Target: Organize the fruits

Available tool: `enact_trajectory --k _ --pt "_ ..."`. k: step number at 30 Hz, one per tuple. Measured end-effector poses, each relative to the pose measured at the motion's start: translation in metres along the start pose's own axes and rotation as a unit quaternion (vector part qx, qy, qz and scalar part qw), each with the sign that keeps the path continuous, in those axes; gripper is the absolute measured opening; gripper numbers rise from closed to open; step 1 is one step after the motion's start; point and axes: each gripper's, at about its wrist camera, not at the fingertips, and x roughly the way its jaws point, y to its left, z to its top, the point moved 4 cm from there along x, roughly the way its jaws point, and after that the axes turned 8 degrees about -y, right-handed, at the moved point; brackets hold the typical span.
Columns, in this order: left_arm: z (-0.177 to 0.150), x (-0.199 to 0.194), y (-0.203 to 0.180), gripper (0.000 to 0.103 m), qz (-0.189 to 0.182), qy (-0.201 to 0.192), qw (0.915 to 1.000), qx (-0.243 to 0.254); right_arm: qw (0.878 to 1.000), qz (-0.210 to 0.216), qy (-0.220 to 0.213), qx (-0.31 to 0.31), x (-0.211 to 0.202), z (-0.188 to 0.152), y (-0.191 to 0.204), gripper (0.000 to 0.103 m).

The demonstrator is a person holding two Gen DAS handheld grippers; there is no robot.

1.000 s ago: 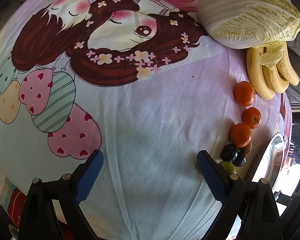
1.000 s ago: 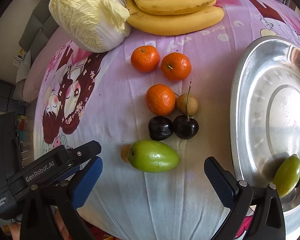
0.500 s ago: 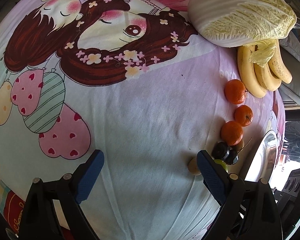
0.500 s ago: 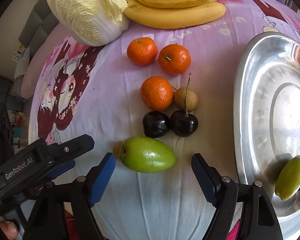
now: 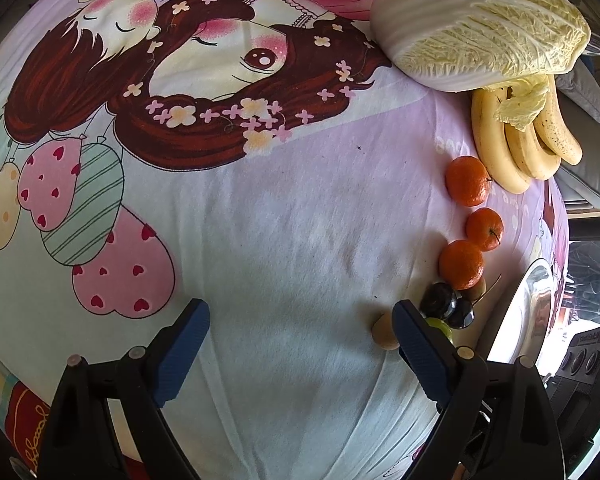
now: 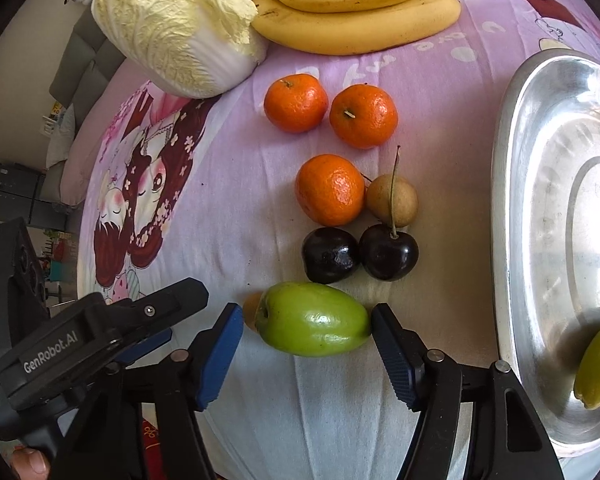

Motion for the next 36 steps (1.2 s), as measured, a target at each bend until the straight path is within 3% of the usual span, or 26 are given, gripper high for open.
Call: enact_trajectory --k 3,13,17,24,33,36 --pt "-0.001 -0.001 0.0 0.093 0.0 -0.001 1.0 -0.001 1.0 0.002 -0.005 0.007 -0.001 0.001 -0.002 0.062" --pt "-0.001 -0.005 -0.01 0.092 -0.008 -0.006 0.9999 0.014 1.0 0.0 -0.024 0.01 -0.012 0.0 -0.006 0.062" --pt "-0.003 0.0 -0.019 0.077 -0.019 0.004 0.9994 0.029 1.0 -0.011 -0.027 0.011 -0.018 -0.003 -0.012 0.062" --pt "-0.014 0.004 -0.047 0.072 -0.045 0.014 0.9971 0.06 0.999 -0.019 -0.037 0.024 -0.031 -0.006 -0.025 0.062" --pt "-0.026 0.014 -0.076 0.048 -0.045 0.024 0.9946 0.09 0.998 -0.023 -0.039 0.032 -0.04 -0.012 -0.035 0.062" --pt "-0.029 0.017 -0.078 0.032 -0.043 0.025 0.9943 0.094 0.999 -0.019 -0.04 0.03 -0.041 -0.012 -0.035 0.062"
